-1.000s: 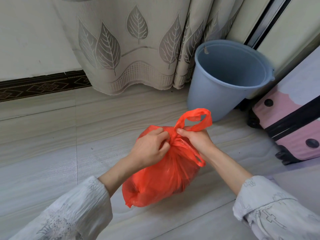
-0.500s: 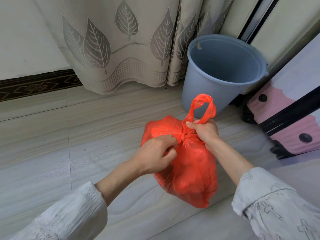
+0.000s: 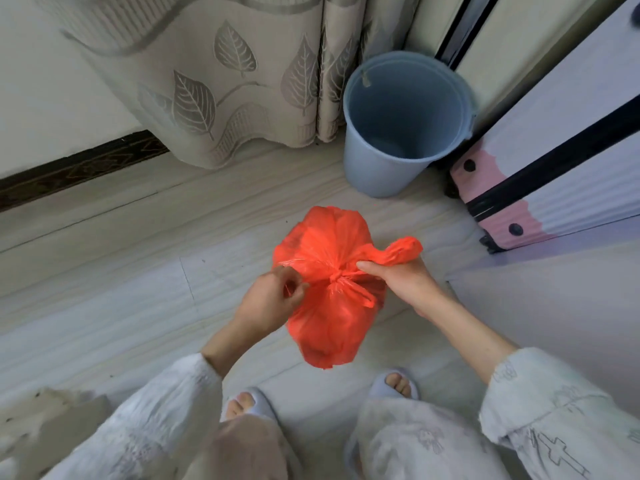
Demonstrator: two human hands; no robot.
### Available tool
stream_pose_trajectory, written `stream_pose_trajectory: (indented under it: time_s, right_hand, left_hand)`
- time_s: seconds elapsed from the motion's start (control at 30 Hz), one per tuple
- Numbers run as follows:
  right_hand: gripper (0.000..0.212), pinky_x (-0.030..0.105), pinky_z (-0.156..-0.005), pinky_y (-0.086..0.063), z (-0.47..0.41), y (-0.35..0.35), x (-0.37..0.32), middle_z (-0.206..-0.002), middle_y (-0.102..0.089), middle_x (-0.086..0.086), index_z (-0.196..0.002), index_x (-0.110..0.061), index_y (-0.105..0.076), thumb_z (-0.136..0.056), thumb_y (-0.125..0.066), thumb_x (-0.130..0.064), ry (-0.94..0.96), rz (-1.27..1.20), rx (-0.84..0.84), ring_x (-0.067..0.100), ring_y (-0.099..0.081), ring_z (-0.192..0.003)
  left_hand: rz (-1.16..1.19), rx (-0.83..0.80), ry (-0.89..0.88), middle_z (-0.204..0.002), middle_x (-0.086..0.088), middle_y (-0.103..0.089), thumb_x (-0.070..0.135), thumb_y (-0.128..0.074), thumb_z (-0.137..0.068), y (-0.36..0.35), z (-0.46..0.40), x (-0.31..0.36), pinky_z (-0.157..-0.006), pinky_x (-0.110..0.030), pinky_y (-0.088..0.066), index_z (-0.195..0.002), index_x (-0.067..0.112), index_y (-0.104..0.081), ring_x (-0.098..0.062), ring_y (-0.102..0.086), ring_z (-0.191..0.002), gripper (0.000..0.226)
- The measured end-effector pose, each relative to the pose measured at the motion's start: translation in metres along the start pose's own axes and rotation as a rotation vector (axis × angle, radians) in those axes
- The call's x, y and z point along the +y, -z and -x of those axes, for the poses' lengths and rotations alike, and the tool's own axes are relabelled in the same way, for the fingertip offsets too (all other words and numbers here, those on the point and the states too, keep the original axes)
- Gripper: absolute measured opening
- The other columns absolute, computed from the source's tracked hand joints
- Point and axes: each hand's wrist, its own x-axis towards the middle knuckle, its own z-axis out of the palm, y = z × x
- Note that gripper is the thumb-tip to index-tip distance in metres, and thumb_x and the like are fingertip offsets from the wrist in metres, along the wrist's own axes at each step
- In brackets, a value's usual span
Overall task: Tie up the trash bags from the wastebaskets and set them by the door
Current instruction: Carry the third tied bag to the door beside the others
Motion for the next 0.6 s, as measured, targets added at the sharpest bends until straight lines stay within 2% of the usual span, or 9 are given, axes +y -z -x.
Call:
stream_pose_trajectory:
  time_s: [0.07,0.1,0.17,0.23,0.3,0.4,0.47,0.53,0.6]
  right_hand:
    - [0.031,-0.002,-0.055,-0.038,0.037,0.017,-0.027,-0.093,-0.062,0.002,-0.102,0.002,-0.066,-0.075,-0.074,-0.012,-0.016,-0.019,-0.034,0.011,-0.056,-0.088]
    - [0.032,0.002,-0.064,-0.042,0.057,0.026,-0.04,-0.096,-0.065,0.004,-0.101,0.001,-0.067,-0.074,-0.074,-0.013,-0.033,-0.037,-0.047,0.013,-0.059,-0.088]
    - [0.035,0.023,-0.088,-0.049,0.099,0.045,-0.063,-0.105,-0.069,0.007,-0.101,-0.004,-0.069,-0.071,-0.077,-0.02,-0.071,-0.058,-0.039,0.018,-0.064,-0.097]
    - [0.036,0.036,-0.096,-0.049,0.142,0.066,-0.088,-0.105,-0.071,0.008,-0.099,-0.008,-0.071,-0.069,-0.077,-0.026,-0.092,-0.06,-0.071,0.021,-0.066,-0.101]
    - [0.033,0.032,-0.091,-0.05,0.188,0.087,-0.115,-0.1,-0.071,0.003,-0.098,-0.008,-0.071,-0.07,-0.076,-0.026,-0.089,-0.081,-0.078,0.018,-0.066,-0.093]
    - [0.026,0.014,-0.072,-0.047,0.259,0.115,-0.147,-0.087,-0.066,-0.003,-0.095,-0.013,-0.07,-0.071,-0.076,-0.022,-0.099,-0.133,-0.018,0.01,-0.061,-0.077]
    - [0.014,0.015,-0.069,-0.046,0.298,0.132,-0.157,-0.075,-0.066,-0.011,-0.079,-0.022,-0.067,-0.069,-0.077,-0.021,-0.122,-0.172,0.053,0.004,-0.062,-0.071]
    - [0.023,0.006,-0.058,-0.041,0.337,0.148,-0.162,-0.049,-0.061,-0.021,-0.06,-0.026,-0.058,-0.07,-0.077,-0.018,-0.14,-0.202,0.153,-0.011,-0.057,-0.052]
    - [0.03,0.006,-0.05,-0.037,0.375,0.16,-0.163,-0.043,-0.057,-0.018,-0.056,-0.026,-0.052,-0.07,-0.077,-0.017,-0.153,-0.236,0.272,-0.016,-0.051,-0.042]
  left_hand:
    - [0.02,0.013,0.035,-0.074,-0.003,-0.058,0.019,-0.058,-0.085,0.025,0.025,0.031,-0.07,-0.031,-0.044,-0.075,0.017,-0.054,-0.019,-0.052,-0.068,0.01]
    - [0.032,0.008,0.055,-0.074,-0.003,-0.058,0.018,-0.059,-0.085,0.038,0.04,0.047,-0.069,-0.029,-0.043,-0.077,0.015,-0.056,-0.018,-0.052,-0.067,0.009]
    - [0.053,-0.005,0.09,-0.078,-0.004,-0.061,0.018,-0.06,-0.084,0.066,0.07,0.079,-0.065,-0.025,-0.042,-0.08,0.011,-0.06,-0.015,-0.053,-0.065,0.008]
    - [0.06,-0.014,0.098,-0.081,-0.005,-0.063,0.018,-0.062,-0.083,0.094,0.1,0.113,-0.06,-0.019,-0.039,-0.08,0.013,-0.06,-0.009,-0.052,-0.063,0.006]
    - [0.054,-0.04,0.078,-0.083,-0.005,-0.064,0.017,-0.062,-0.083,0.122,0.129,0.147,-0.063,-0.02,-0.04,-0.079,0.013,-0.06,-0.009,-0.052,-0.064,0.006]
    - [0.022,-0.14,0.051,-0.082,-0.004,-0.062,0.015,-0.06,-0.084,0.155,0.173,0.195,-0.063,-0.017,-0.039,-0.08,0.016,-0.06,-0.013,-0.054,-0.065,0.004]
    - [0.04,-0.231,0.023,-0.081,-0.003,-0.061,0.015,-0.059,-0.085,0.169,0.197,0.22,-0.062,-0.013,-0.041,-0.081,0.022,-0.058,-0.012,-0.056,-0.064,0.009]
    - [0.043,-0.312,-0.01,-0.084,-0.003,-0.061,0.015,-0.058,-0.086,0.181,0.214,0.24,-0.067,-0.024,-0.043,-0.086,0.025,-0.056,-0.018,-0.057,-0.067,0.01]
    - [0.008,-0.372,-0.075,-0.086,-0.005,-0.061,0.015,-0.056,-0.087,0.192,0.227,0.259,-0.067,-0.027,-0.043,-0.091,0.023,-0.057,-0.019,-0.056,-0.068,0.009]
